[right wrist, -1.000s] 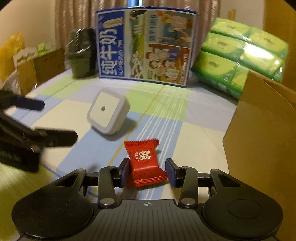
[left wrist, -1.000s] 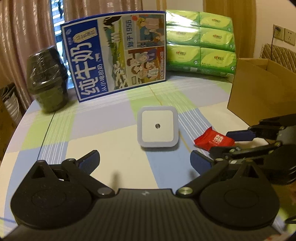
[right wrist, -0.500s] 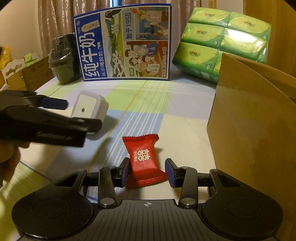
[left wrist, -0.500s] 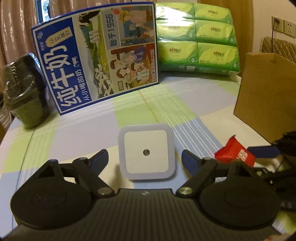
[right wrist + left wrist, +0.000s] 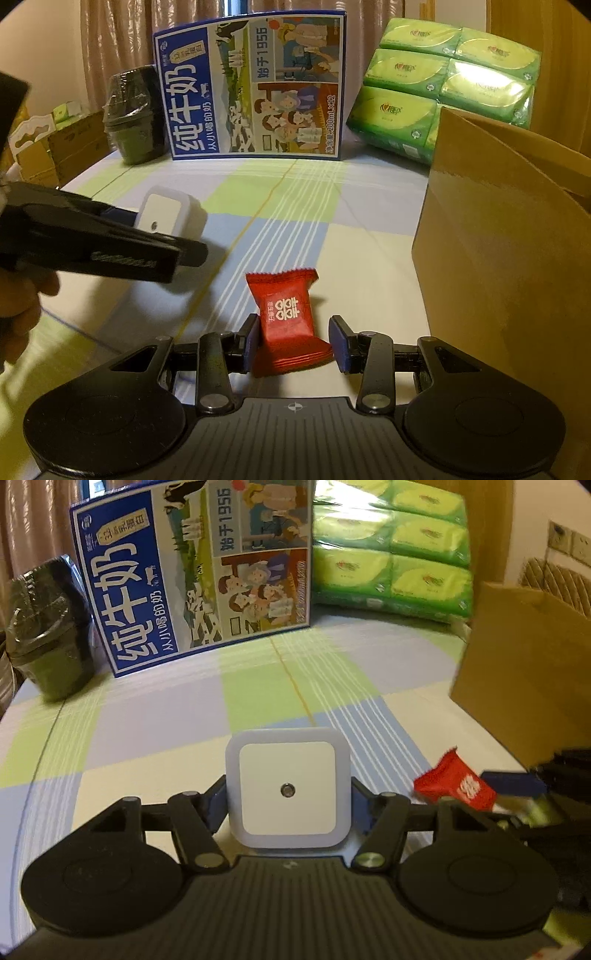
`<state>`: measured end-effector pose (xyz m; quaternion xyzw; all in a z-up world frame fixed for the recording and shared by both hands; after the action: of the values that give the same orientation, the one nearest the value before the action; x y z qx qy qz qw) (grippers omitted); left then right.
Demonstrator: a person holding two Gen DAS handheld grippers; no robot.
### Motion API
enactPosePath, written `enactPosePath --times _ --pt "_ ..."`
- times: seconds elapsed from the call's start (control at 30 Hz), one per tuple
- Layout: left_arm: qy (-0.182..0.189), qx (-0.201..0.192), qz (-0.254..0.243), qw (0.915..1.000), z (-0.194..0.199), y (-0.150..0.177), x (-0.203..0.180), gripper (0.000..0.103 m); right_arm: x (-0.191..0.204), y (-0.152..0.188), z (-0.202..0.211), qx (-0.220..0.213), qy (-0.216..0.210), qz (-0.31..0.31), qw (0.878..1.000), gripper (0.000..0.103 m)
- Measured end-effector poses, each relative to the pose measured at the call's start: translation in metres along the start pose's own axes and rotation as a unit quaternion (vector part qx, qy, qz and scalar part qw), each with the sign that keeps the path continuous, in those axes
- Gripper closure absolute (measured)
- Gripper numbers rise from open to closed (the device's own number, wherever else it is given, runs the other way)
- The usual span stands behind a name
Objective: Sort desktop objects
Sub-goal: 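Grasp the white night light with the left tool while the right tool grasps the red candy, then carry the night light with the left tool while the right tool carries the candy to the cardboard box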
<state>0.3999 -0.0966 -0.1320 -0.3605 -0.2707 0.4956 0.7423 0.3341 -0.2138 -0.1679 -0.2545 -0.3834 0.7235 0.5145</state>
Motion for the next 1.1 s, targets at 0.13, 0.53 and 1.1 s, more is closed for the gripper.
enactPosePath --times 0.13,0.53,1.1 --pt "-0.001 0.001 -0.004 1.0 0.029 0.013 -0.006 0.043 0.008 0.011 0.02 0.014 -0.001 0.003 1.0 0.067" --pt "0.015 0.014 -0.003 0.9998 0.128 0.055 -0.029 0.043 0.043 0.044 0.109 0.021 -0.018 -0.018 0.999 0.068" --pt "0.008 -0.01 -0.005 0.9999 0.224 0.063 -0.072 0.043 0.052 0.048 0.213 -0.016 -0.003 -0.023 1.0 0.068"
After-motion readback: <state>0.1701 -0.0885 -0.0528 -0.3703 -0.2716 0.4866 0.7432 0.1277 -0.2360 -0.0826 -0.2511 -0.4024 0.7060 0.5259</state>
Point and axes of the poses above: each gripper's, at about its wrist camera, not at the fingertips, and z roughly against the way its jaws point, x to its left, y to its underside, the point moved 6 cm from there along -z, roughly the way its jaws point, and after that the axes turned 6 degrees about -x, right-handed, at the moved point
